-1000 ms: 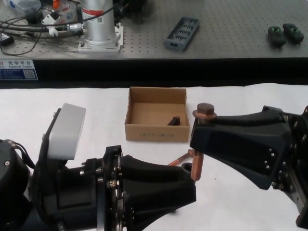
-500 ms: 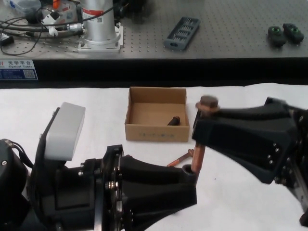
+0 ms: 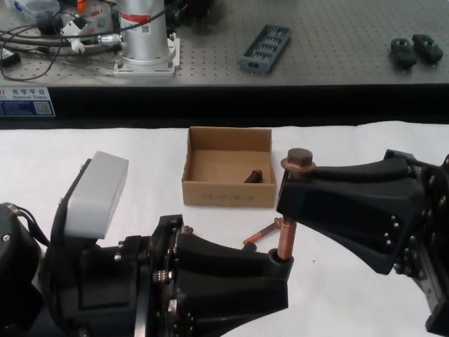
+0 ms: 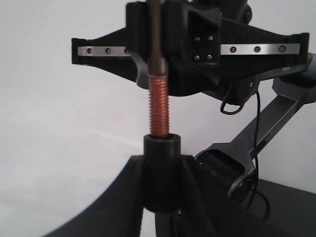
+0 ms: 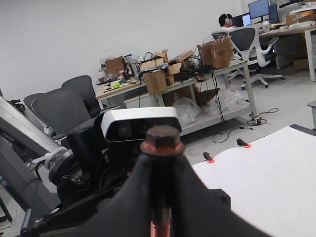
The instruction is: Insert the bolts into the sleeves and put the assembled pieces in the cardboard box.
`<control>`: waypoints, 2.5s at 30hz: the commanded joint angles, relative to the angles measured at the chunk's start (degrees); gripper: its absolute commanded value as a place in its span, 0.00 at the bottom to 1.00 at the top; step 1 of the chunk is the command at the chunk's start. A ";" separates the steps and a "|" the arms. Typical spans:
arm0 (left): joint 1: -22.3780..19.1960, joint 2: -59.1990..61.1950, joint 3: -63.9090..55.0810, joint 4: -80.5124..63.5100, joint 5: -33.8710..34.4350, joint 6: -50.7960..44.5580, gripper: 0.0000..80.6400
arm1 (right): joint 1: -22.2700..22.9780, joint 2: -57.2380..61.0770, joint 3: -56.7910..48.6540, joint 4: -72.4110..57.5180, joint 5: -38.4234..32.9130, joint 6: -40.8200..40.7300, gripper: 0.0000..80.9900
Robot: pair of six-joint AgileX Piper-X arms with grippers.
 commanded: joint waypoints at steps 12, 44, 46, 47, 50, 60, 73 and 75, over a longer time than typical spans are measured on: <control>-0.23 -0.03 -0.27 -2.10 -0.56 -0.78 0.01 | 0.04 2.79 -0.16 -0.39 -5.31 1.85 0.04; -0.23 -0.03 -0.37 -9.95 -7.07 -0.78 0.01 | -0.07 2.79 -0.16 -0.30 -3.24 1.25 0.46; -0.23 -0.03 -0.37 -11.35 -7.07 -1.04 0.01 | -0.12 2.79 -0.16 -0.30 -2.36 1.22 0.46; -0.23 -0.03 -0.37 -11.92 -7.07 -2.05 0.01 | -0.12 2.79 -0.16 -0.30 -1.74 1.22 0.46; -0.23 -0.13 -0.37 -12.83 -7.07 -4.36 0.01 | -0.12 2.79 -0.16 -0.30 0.64 1.22 0.46; 0.37 -0.13 -1.26 -7.84 -20.80 -12.34 0.01 | -4.53 0.16 -0.16 -0.30 7.83 1.62 0.27; 6.76 0.94 -20.72 37.65 -20.54 -1.70 0.01 | -12.13 -17.80 -0.16 35.26 7.83 -6.33 0.04; 8.24 2.66 -24.72 42.74 -20.54 -0.62 0.01 | -12.13 -20.06 -0.16 40.91 8.29 -6.61 0.04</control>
